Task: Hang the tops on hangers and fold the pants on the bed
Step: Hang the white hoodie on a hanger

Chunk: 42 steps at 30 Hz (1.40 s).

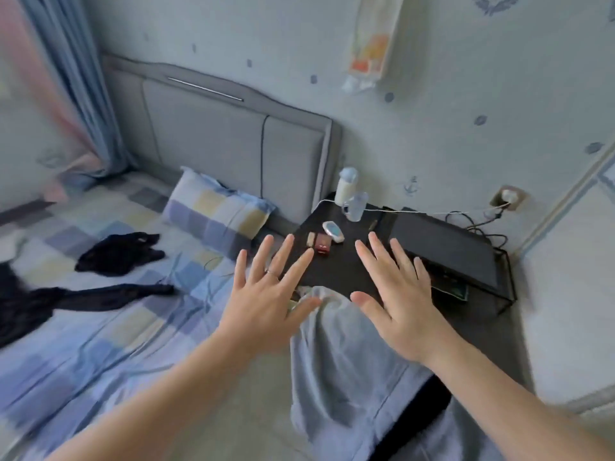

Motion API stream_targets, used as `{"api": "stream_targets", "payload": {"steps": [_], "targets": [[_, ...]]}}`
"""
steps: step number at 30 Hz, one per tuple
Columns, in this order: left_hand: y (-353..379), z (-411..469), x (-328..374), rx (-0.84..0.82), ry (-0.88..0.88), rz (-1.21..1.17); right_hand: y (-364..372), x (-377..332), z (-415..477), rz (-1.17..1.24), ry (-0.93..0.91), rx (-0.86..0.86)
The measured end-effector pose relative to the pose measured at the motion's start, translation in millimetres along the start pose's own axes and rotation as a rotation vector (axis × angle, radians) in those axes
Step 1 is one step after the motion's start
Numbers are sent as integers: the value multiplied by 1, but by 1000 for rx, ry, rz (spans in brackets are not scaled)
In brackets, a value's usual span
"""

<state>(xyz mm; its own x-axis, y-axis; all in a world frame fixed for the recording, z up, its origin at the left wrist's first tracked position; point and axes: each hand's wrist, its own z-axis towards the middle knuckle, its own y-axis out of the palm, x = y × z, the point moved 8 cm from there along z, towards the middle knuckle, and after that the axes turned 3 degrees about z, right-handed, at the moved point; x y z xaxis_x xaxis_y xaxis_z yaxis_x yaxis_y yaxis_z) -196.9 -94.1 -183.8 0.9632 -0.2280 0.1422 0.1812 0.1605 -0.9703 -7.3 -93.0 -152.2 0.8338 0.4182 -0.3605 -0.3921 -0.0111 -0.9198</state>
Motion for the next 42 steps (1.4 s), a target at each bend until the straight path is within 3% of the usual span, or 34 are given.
{"api": "stream_targets", "payload": {"steps": [6,19,35,42], "targets": [[25,-97,-126,-91,-361,-21,116,-93,48,68,-157,-216],[54,-248,-305,-177,-1026,-120,289,-261,118,109,-468,-631],[61,-251,-518,-158,-1289,-204,422,-418,283,105,-633,-814],[75,-251,-614,-119,-1313,-229,469,-470,334,83,-643,-821]]}}
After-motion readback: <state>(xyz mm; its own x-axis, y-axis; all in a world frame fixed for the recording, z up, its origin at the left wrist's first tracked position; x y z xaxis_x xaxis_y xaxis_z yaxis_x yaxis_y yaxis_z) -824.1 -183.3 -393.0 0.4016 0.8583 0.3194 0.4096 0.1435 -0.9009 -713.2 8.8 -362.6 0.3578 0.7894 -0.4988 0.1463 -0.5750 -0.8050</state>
